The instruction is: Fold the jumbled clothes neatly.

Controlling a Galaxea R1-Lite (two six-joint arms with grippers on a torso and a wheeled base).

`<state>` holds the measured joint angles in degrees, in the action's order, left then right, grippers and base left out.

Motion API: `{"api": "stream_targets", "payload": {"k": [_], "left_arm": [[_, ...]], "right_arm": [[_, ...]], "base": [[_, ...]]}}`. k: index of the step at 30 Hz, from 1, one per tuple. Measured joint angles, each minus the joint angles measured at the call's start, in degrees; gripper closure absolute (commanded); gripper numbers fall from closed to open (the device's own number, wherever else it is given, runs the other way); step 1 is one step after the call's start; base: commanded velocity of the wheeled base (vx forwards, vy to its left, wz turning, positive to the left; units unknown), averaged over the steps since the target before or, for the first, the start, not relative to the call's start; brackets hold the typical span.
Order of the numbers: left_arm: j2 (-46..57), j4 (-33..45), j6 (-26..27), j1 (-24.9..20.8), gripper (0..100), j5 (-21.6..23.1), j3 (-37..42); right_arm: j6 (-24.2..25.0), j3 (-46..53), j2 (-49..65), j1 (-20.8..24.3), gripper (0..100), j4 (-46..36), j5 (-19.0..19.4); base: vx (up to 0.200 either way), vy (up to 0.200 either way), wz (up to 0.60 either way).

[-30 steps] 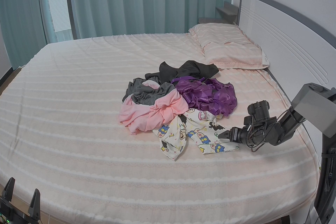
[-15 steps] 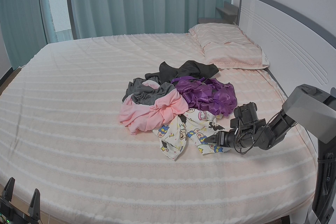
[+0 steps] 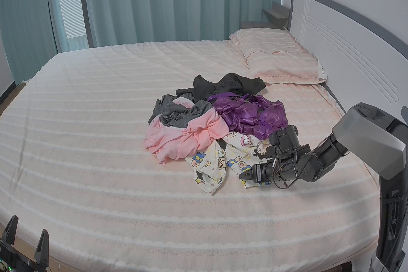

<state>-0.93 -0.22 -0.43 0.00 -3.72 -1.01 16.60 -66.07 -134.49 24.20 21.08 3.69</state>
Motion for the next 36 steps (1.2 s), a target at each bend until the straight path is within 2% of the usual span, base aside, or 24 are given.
{"api": "stream_targets", "payload": {"k": [1, 13, 21, 24, 28, 36], "left_arm": [[0.00, -0.02, 0.00, 0.00, 0, 0.02, 0.00], [0.00, -0.02, 0.11, 0.00, 0, 0.05, 0.00], [0.00, -0.33, 1.38, 0.00, 0, 2.16, 0.00], [-0.01, -0.71, 1.29, 0.02, 0, 2.82, -0.88], [-1.79, -1.55, 0.56, -0.02, 0, 4.95, -6.31], [-16.76, -3.61, 1.57, -0.85, 0, 15.18, -13.02]], "right_arm": [[-0.43, -0.21, -0.24, -0.04, 100, -0.01, -0.57], [-0.46, 0.98, 0.04, 0.09, 100, 0.18, -1.35], [0.88, 7.47, 5.83, -0.85, 100, 0.60, -0.52], [1.84, 10.68, 9.30, -1.02, 100, 0.76, 0.87], [3.16, 14.26, 13.74, -1.38, 100, 0.79, 3.77], [5.49, 22.22, 23.88, -2.71, 100, 0.84, 11.61]], "base": [[0.000, 0.000, 0.00], [0.000, 0.000, 0.00], [0.000, 0.000, 0.00], [0.000, 0.000, 0.00], [0.000, 0.000, 0.00], [0.000, 0.000, 0.00]]}}
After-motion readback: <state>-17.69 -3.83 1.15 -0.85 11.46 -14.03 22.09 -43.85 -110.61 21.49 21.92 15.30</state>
